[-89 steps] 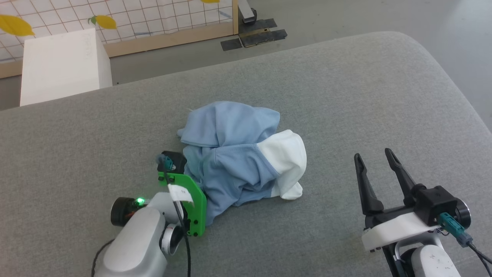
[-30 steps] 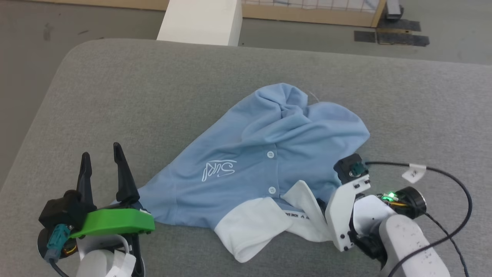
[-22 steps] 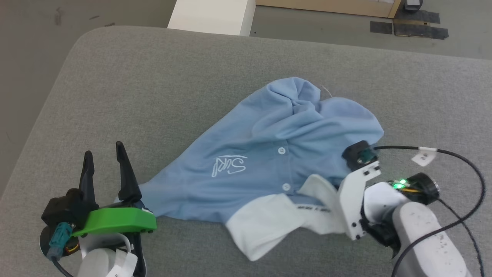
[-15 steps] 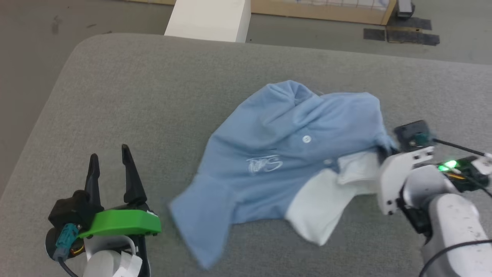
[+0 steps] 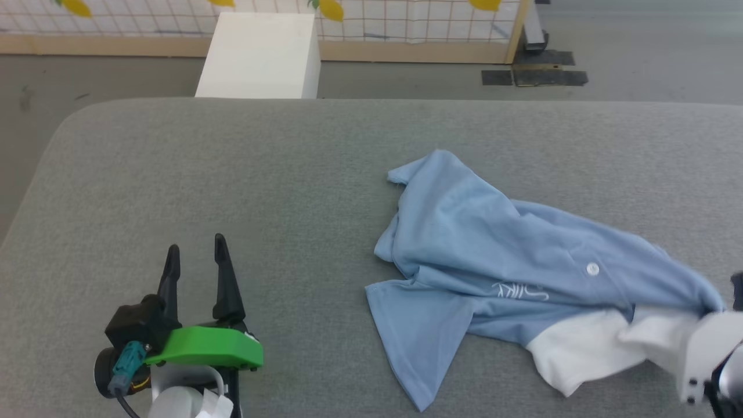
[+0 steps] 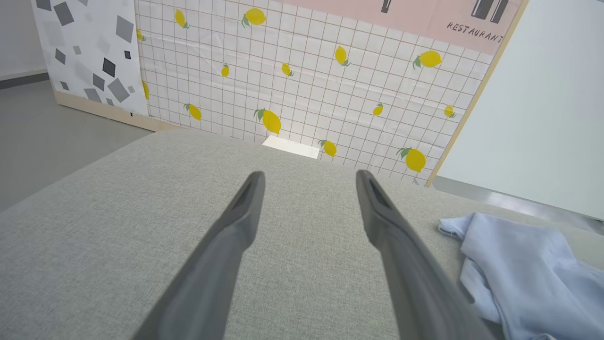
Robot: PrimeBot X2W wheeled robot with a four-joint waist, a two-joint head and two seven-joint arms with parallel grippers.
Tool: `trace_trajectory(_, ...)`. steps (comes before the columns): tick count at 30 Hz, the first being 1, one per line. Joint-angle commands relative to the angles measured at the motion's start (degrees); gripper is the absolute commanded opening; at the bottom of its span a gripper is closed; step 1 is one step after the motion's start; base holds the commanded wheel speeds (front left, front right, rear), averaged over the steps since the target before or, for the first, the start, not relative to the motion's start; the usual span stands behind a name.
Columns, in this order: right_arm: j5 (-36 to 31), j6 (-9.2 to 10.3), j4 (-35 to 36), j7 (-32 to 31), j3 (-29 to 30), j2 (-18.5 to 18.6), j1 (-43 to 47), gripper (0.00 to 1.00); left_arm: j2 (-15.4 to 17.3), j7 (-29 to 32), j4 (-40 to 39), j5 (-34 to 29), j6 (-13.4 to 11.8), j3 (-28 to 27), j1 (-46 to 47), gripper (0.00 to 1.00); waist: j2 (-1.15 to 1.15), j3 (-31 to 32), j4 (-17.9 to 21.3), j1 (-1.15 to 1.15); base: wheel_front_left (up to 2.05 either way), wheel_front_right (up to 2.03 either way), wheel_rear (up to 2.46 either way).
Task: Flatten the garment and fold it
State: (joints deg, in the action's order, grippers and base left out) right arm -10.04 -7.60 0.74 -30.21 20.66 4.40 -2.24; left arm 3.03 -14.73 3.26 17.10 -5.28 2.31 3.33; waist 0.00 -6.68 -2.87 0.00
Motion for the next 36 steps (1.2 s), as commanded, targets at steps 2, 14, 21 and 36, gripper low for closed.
trace_trajectory(2,1.2,0.11,-0.9,-1.9,0.4,-0.9,2.8,0.00,-0.1,-0.3,0.6,-0.2,0.6,0.5,-0.8,1.00,0.00,1.4,2.1,0.00,0.00,0.00,0.00)
trace_trajectory(14,9.4,0.11,0.0,17.1,-6.7,-1.5,5.2,1.00,-0.1,0.3,7.1,-0.5,3.4,6.9,-0.3,1.00,0.00,3.1,5.7,0.00,0.00,0.00,0.00)
trace_trajectory(21,10.8,0.11,0.0,28.4,-11.1,-1.5,5.6,1.00,-0.1,9.3,11.6,2.3,1.8,15.9,2.6,1.00,0.00,3.1,7.8,0.00,0.00,0.00,0.00)
trace_trajectory(36,13.8,0.11,-3.1,31.1,-16.4,-1.5,2.7,1.00,3.0,40.1,20.3,-0.8,-3.7,24.6,10.3,0.90,0.00,0.4,12.9,0.00,0.00,0.00,0.00)
